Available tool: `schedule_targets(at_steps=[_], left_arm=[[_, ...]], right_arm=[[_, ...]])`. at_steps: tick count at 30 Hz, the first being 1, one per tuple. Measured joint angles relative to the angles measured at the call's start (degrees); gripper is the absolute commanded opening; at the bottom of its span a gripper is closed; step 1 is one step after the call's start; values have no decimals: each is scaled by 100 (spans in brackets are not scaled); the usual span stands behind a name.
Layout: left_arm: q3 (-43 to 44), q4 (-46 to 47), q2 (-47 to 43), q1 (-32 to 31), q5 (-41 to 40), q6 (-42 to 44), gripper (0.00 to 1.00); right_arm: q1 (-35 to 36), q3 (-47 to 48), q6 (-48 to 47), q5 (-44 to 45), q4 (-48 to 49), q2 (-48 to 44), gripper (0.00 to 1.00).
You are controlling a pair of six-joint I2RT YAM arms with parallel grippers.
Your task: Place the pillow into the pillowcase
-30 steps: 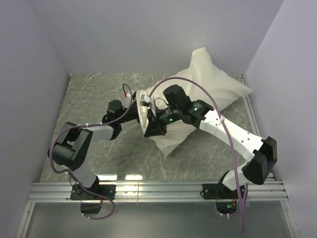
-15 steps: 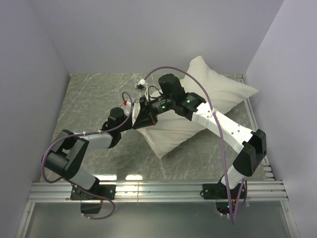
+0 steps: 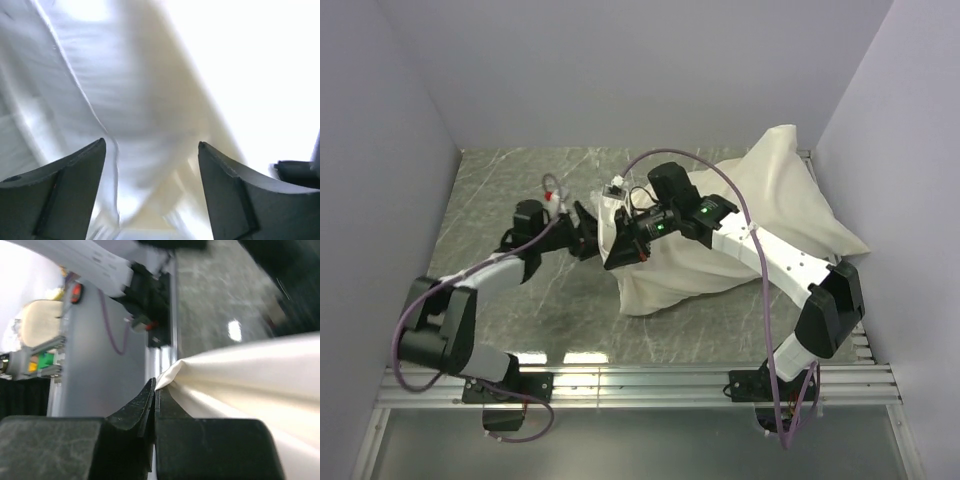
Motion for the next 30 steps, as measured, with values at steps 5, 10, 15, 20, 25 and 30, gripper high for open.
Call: schedule_targets(at_steps=[5, 10, 15, 20, 25, 30], left_arm=[[-210, -1904, -1134, 1412, 306, 1427, 83], [-127, -3051, -1423, 2406, 476, 2382, 84], [-87, -3152, -1268, 2769, 503, 2564, 77], [-275, -2236, -955, 2468, 468, 2262, 67], [-225, -1139, -46, 1574, 404, 1600, 83], [-13, -474, 610, 1165, 125, 1147, 86]], right_arm=[[-116, -319, -546, 466, -321, -48, 21], [-190, -278, -1123, 911, -809, -229, 66], [-656, 273, -1419, 1176, -1316, -234, 64], [-1130, 479, -1620, 1932, -1493, -264, 64], [-1123, 479, -1908, 3364, -1550, -81, 65], [-1464, 352, -2330, 4019, -1615, 479, 63]])
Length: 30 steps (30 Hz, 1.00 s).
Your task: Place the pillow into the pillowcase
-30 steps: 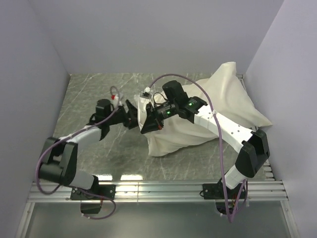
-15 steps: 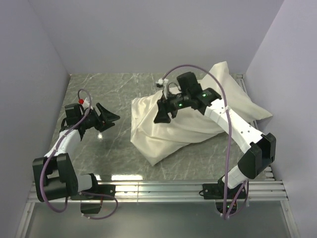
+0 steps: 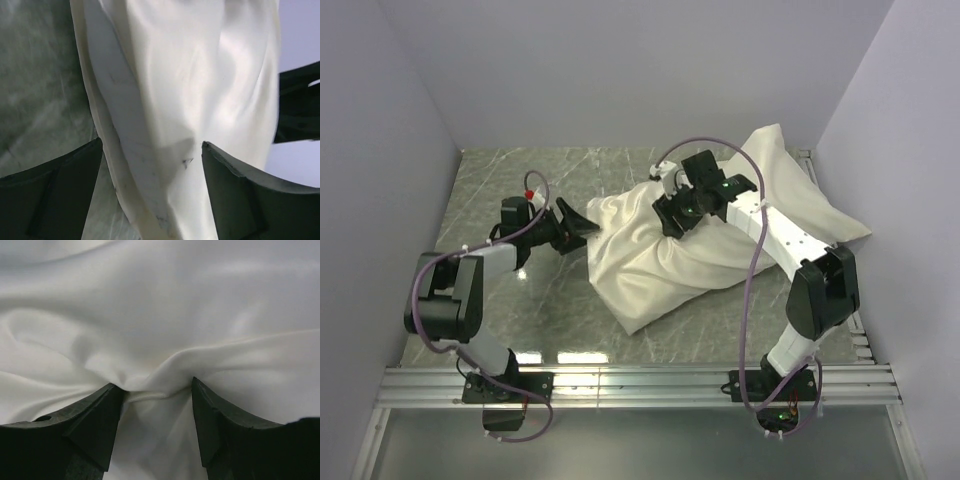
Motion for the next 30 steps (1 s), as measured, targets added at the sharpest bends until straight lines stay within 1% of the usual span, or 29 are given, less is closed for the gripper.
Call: schedule_targets(at_steps=[4, 8, 10, 11, 13, 15, 16, 17, 18, 19, 20, 22, 23, 25, 27, 30], left_arm=[[664, 426, 634, 68, -227, -105, 87], [1296, 901, 1344, 76, -280, -304, 86], [1587, 1060, 1744, -4, -236, -446, 83], [1692, 1207, 1952, -68, -168, -588, 80], [1725, 1401, 2175, -168, 4, -863, 78], [1606, 1563, 2227, -236, 212, -1180, 65], [1526, 1700, 2216, -262, 319, -1320, 56], [1453, 1882, 2216, -280, 409, -1493, 34], [1392, 2044, 2216, -284, 496, -1714, 23], [1368, 2188, 2216, -284, 575, -1856, 4], [1373, 2302, 2221, -284, 658, -2028, 1], [1506, 2588, 2238, -284, 822, -2293, 0], [1762, 2608, 2297, -284, 931, -2411, 0], [2520, 2553, 2470, -297, 1086, -2490, 0], [3558, 2343, 2653, -328, 1200, -2387, 0], [5012, 2009, 2809, -437, 1403, -2120, 0]], right_arm=[[-74, -723, -278, -195, 153, -72, 63], [-74, -1405, -511, -516, 378, -540, 65], [-76, -1521, -546, -590, 343, -752, 66], [-94, -1488, -542, -634, 258, -811, 68], [-173, -1279, -505, -765, 17, -828, 69], [-380, -807, -426, -925, -372, -750, 71], [-476, -605, -389, -944, -485, -721, 71], [-614, -369, -363, -940, -619, -691, 71], [-723, -175, -332, -890, -739, -673, 71], [-813, -33, -308, -802, -837, -656, 71], [-914, 55, -286, -704, -916, -643, 70], [-1152, -15, -264, -573, -1019, -638, 68], [-1259, -136, -262, -570, -1047, -640, 67], [-1541, -518, -225, -638, -988, -662, 69], [-1714, -927, -111, -789, -741, -691, 70], [-1709, -1049, 297, -979, -184, -691, 73]])
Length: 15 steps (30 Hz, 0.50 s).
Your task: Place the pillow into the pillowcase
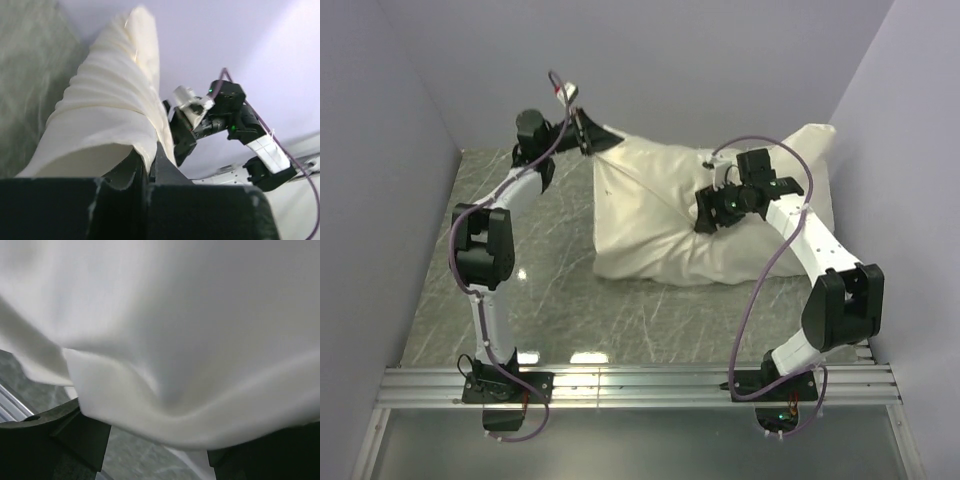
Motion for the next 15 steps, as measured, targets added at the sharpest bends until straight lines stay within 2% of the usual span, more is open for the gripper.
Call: schedule_targets(at_steps=[4, 6, 8, 11, 13, 14, 15], left_arm=[[1394, -125, -20, -46, 282, 457, 0], [1541, -533, -354, 2, 463, 1073, 0], [1362, -1534, -907, 61, 695, 2221, 0], [973, -4693, -2092, 48, 680, 5956, 0], [549, -6269, -2747, -136, 269, 8220, 0], [142, -6985, -3112, -289, 81, 9245, 2], [-378, -7497, -3447, -444, -90, 10080, 10]], right_arm=[[149, 728, 756, 26, 664, 179, 73], [149, 922, 866, 66, 1102, 103, 73], [127, 776, 713, -22, 1357, -284, 74], [98, 188, 173, -236, 1220, -1438, 74], [105, -350, -267, -299, 1027, -2557, 79], [105, -560, -452, -295, 962, -3086, 80], [118, -739, -610, -271, 927, -3526, 81]])
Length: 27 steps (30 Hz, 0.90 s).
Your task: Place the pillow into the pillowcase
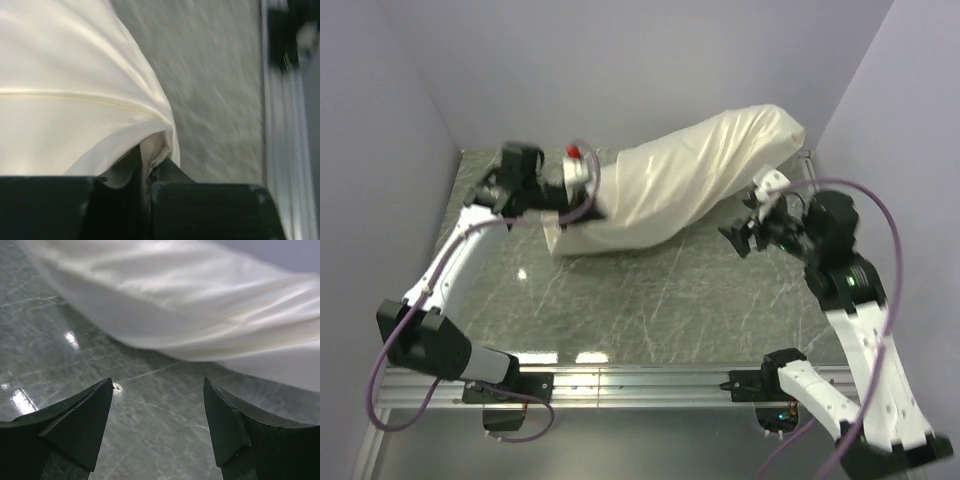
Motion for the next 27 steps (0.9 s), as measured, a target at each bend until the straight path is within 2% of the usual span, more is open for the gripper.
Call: schedule_targets(at_steps=[1, 3, 4, 7, 9, 12, 15, 19, 23, 27], left_arm=[[-592, -369, -280, -144, -111, 678, 41], [-1764, -986, -599, -363, -308, 1596, 60], [-2173, -1176, -629, -409, -339, 1808, 63], [-2881, -1502, -778, -431, -501, 1803, 66], [-2898, -1488, -1104, -192, -529, 1449, 69], [-2811, -1158, -1803, 914, -297, 509, 70], [-2717, -664, -2208, 2168, -138, -640, 70], [-3211, 107, -2262, 3058, -2, -2315, 65], [-4015, 1005, -1847, 3335, -289, -3783, 62], [-4199, 1882, -1036, 3265, -459, -4631, 63]], right_arm=[[7, -114, -111, 24, -24, -313, 81], [9, -219, -271, 70, -31, -800, 81], [15, -219, -304, 85, 0, -835, 81], [127, -208, -293, 190, 13, -278, 79], [293, -81, -232, 271, -157, 426, 75], [730, 175, -107, 350, -356, 1423, 74], [1539, 350, 55, 411, -601, 1993, 74], [2553, 1182, 463, 450, -750, 2485, 70], [3045, 2398, 1058, 715, -437, 3254, 67], [3351, 3467, 1832, 1032, -101, 4264, 67]])
